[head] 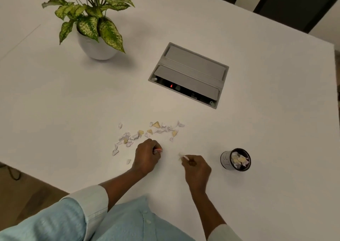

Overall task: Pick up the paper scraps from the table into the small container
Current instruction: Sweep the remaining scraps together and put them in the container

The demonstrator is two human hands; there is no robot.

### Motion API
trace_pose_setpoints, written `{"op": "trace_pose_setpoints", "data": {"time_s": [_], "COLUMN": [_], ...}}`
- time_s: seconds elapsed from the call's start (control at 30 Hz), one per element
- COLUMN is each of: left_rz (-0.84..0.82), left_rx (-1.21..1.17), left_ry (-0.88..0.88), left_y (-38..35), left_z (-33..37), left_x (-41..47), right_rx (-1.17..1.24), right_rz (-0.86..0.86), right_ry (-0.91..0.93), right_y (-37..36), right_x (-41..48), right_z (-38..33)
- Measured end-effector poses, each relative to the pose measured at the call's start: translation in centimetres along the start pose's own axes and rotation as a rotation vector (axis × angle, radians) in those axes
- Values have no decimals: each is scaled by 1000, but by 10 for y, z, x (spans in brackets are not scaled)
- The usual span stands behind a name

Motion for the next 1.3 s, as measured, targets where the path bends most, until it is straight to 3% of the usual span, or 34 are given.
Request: {"op": "trace_pose_setpoints", "data": {"time_s": [0.33,0.57,0.73,0.93,1.3], "left_rz": [-137,-295,-371,-480,-332], "left_rx": [-175,-96,24,117,56], "left_ry": [-301,-466,-483,-506,-497], "left_y": [-86,-152,-184,-207,-180], "left_z": [165,243,252,246,213], "left_x": [35,49,64,73,73], "right_rx": [126,85,-3,-139,-112], "right_rz": [307,441,432,290,414], "right_ry": [-109,-124,-119,-197,-19], "right_y": [148,200,207,194,191], "right_x": [21,42,60,80,57], "right_z": [26,31,35,45,27]}}
Point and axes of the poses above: each hand's wrist, its own x-axis towards the middle knuckle, its own y-axis out of the back of the hand, z = x × y, the point moved 8 cm from there along x, towards the middle knuckle, and after that the axes turned 13 degrees about -y, right-handed, at the moved point
